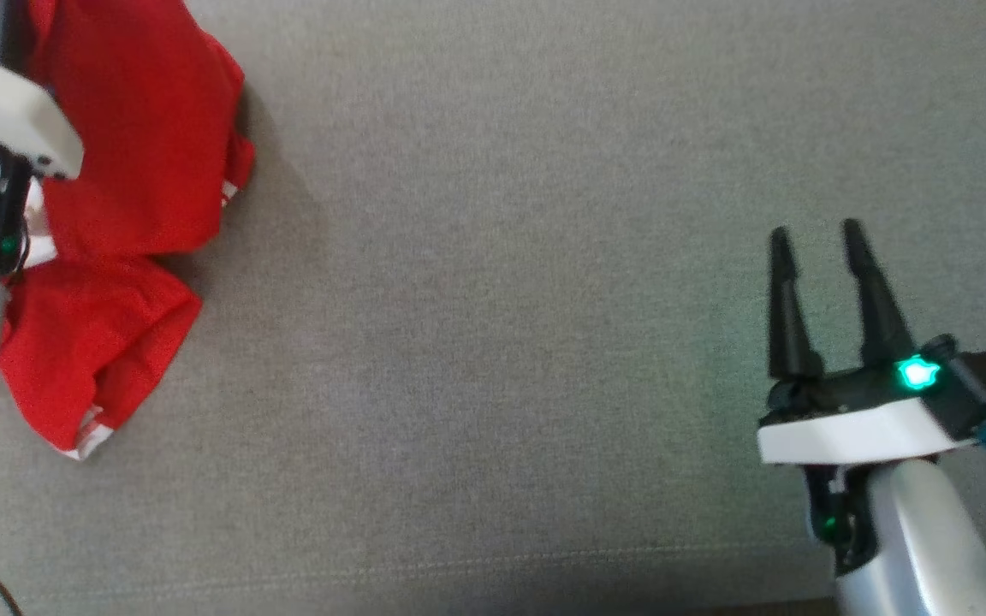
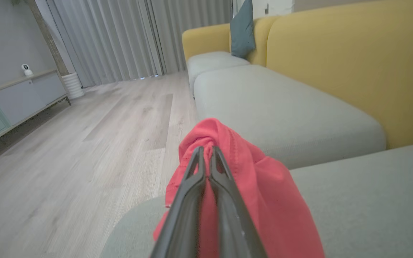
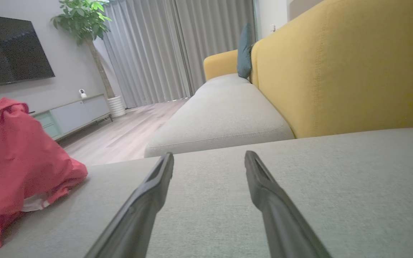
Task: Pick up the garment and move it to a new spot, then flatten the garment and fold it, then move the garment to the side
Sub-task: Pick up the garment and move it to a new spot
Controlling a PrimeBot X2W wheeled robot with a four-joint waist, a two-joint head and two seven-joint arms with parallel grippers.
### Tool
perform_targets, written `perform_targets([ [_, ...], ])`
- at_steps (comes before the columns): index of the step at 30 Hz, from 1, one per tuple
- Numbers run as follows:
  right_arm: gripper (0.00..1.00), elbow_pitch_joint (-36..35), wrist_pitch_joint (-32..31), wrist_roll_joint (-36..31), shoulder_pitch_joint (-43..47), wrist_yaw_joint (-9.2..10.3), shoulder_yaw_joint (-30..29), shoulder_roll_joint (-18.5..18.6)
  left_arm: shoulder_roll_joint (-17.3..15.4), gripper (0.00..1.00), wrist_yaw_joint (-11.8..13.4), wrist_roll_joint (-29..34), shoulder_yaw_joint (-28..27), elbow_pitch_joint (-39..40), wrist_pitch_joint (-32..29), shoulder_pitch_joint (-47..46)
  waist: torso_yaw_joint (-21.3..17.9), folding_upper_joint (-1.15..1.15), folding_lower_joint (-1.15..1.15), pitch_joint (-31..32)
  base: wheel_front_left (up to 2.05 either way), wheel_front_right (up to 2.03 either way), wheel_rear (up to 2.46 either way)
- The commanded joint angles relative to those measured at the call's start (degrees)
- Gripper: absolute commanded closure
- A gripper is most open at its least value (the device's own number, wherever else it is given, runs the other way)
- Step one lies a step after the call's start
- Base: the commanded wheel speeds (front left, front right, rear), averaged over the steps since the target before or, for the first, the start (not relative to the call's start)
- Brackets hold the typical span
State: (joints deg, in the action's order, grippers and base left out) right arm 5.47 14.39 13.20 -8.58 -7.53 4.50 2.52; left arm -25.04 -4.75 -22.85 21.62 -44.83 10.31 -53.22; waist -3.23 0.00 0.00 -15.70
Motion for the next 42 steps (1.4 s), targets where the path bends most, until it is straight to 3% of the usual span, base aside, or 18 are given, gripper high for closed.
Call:
perform_targets([
  [1,0.0,-1.8,0.6,0.4,0.7,0.04,2.7,0.4,-2.3,1.0,1.1,0.2,-2.2,4.0,1.1,-2.7,-0.2,0.0,0.0,2.3,0.0,0.0,0.0],
  [15,0.0,-1.9,0.6,1.8,2.6,0.04,4.5,0.4,2.0,1.0,7.0,-0.2,-0.8,28.4,-1.4,0.2,-2.5,0.0,0.0,7.2,0.0,0.0,0.0],
  [20,0.0,-2.5,0.6,2.2,2.1,0.04,4.3,0.4,6.3,1.0,8.7,0.8,3.3,34.6,-4.6,0.8,-5.1,0.0,0.0,7.3,0.0,0.0,0.0],
  [27,0.0,-4.0,0.6,3.2,1.2,0.04,4.6,0.4,13.0,1.0,9.3,2.0,9.4,32.3,-5.0,1.3,-10.2,0.0,0.0,5.9,0.0,0.0,0.0],
  [34,0.0,-4.9,0.6,4.4,1.2,0.04,4.7,0.4,20.7,1.0,9.4,1.2,15.2,25.1,-1.6,2.1,-15.8,0.0,0.0,4.5,0.0,0.0,0.0],
  [36,0.0,-5.0,0.6,4.7,1.3,0.04,5.1,0.4,21.7,0.0,9.9,0.3,17.1,22.7,0.0,2.5,-17.1,0.0,0.0,4.1,0.0,0.0,0.0],
  [42,0.0,-5.4,0.6,5.0,1.5,0.04,5.0,0.4,22.1,0.0,11.8,-5.2,23.5,20.0,2.8,2.4,-18.4,0.0,0.0,3.3,0.0,0.0,0.0],
])
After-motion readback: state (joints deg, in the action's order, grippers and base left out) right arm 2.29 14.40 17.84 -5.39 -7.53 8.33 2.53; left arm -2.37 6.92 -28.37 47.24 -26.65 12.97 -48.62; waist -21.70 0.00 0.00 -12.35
